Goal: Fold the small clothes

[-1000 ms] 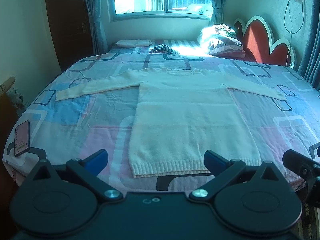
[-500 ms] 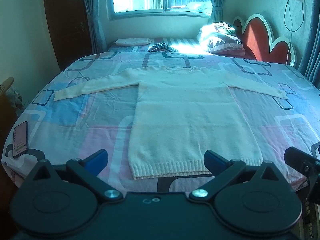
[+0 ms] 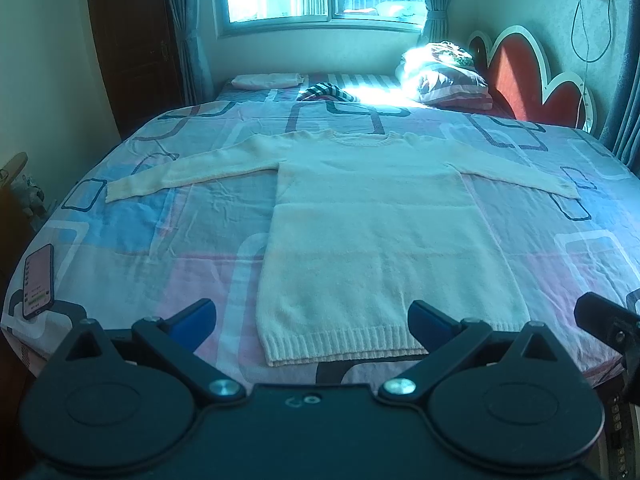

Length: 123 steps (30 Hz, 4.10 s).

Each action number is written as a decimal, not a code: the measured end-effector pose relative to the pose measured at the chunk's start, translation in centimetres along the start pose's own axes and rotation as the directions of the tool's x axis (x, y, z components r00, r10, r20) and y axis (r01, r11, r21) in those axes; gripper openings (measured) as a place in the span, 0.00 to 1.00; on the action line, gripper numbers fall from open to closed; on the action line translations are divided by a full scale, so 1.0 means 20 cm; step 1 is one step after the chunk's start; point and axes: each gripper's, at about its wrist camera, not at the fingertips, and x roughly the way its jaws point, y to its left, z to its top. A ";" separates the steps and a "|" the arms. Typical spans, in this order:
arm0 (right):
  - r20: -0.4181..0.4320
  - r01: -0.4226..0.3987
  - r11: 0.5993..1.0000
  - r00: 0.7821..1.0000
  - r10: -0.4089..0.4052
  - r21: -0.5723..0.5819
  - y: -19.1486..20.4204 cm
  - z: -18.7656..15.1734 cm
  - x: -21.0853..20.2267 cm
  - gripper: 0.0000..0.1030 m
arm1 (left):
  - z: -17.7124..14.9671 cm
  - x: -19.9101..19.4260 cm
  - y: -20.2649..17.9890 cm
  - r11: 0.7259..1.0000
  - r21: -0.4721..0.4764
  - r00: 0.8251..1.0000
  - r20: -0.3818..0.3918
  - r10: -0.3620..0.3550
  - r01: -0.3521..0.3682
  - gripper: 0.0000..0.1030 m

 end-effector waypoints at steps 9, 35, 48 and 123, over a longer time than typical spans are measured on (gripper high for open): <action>-0.002 0.001 1.000 1.000 -0.001 0.005 0.00 0.01 0.04 1.00 | 0.02 0.04 0.00 1.000 0.002 1.000 -0.007 0.003 -0.003 0.99; -0.017 0.051 0.999 0.999 -0.050 0.013 -0.07 0.08 0.24 1.00 | 0.13 0.23 0.02 1.000 0.002 1.000 -0.029 0.010 -0.010 0.99; -0.022 0.121 0.992 0.992 -0.121 0.016 -0.32 0.24 0.56 1.00 | 0.31 0.52 -0.04 1.000 -0.031 0.999 -0.037 -0.004 0.003 0.99; -0.142 -0.233 0.971 0.964 0.223 -0.059 -0.43 0.82 2.43 0.06 | 1.00 1.89 -0.05 0.981 -0.187 0.992 -0.104 -0.074 0.054 0.71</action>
